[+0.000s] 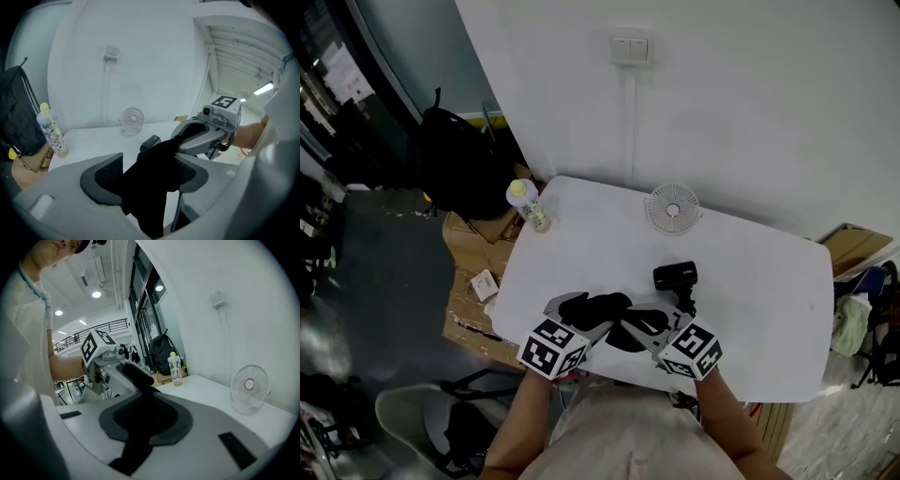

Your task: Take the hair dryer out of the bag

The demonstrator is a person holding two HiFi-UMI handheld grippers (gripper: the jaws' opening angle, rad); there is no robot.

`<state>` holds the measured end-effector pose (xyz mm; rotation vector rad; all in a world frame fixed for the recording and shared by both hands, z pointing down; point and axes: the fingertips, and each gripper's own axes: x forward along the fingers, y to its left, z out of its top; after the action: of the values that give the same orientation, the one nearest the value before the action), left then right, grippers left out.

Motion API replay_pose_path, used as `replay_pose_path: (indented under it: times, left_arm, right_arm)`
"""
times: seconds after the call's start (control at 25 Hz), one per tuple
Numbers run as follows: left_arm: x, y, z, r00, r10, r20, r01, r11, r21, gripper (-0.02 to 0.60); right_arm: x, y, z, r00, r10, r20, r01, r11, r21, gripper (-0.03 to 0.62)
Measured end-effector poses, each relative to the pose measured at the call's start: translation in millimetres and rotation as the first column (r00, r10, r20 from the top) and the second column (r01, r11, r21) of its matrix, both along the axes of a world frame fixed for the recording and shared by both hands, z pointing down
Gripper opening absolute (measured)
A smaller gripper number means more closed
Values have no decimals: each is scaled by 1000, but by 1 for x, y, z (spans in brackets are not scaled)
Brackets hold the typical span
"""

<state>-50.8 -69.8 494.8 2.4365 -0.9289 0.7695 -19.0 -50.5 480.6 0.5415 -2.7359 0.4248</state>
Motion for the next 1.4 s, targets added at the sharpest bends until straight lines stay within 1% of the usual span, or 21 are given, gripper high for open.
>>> replay_pose_path:
  times: [0.08,0.2,0.32,0.4,0.52,0.6,0.76,0.88,0.92,0.96,1.0,1.04,1.08,1.28,1.4]
  left_arm:
    - [-2,6,-6,1000,30,-10,-30,1000,3,291]
    - [-4,15,-16,998,55,-40,-54,998,16,291]
    - [-10,17,-25,997,23,-72,-20,999,43,291]
    - [-17,13,-29,996,-18,-84,23,998,62,291]
    - [-23,8,-31,993,-57,-99,65,995,78,291]
    - [-24,6,-33,990,-71,-119,81,993,86,291]
    - [-25,3,-35,982,-91,-165,108,990,94,291]
    - [-26,1,-34,979,-100,-176,118,988,95,291]
    - [-25,0,-34,979,-101,-177,119,988,94,291]
    - [-25,0,-34,979,-100,-179,118,988,95,291]
    - [-24,-1,-34,979,-98,-180,117,988,97,291]
    - [-24,-1,-35,978,-96,-183,116,988,100,291]
    - [-23,-2,-36,978,-95,-186,115,988,104,291]
    - [-18,-4,-42,975,-75,-208,103,986,128,291]
    - [-11,-6,-53,970,-51,-237,90,984,156,291]
  right_arm:
    - [5,-14,-4,998,55,-7,-54,998,25,58]
    - [8,-35,-5,990,134,-53,-128,986,106,56]
    - [6,-49,9,974,182,-134,-158,972,176,55]
    - [4,-51,25,964,200,-177,-167,968,188,55]
    - [0,-50,50,955,226,-192,-194,966,171,55]
    - [-2,-45,68,952,230,-201,-205,969,137,56]
    - [-12,-25,100,954,176,-241,-167,984,58,58]
    - [-19,-11,118,959,112,-260,-115,993,5,63]
    - [-20,-7,120,962,92,-256,-99,995,-16,78]
    - [-21,-4,119,967,74,-245,-86,996,-39,120]
    - [-21,-2,117,971,62,-230,-77,995,-59,177]
    - [-20,-1,113,975,58,-214,-75,995,-72,217]
    - [-17,0,107,978,61,-199,-78,994,-77,241]
    - [12,-5,64,983,139,-119,-145,988,-48,258]
    - [30,-12,29,977,208,-42,-209,977,-27,256]
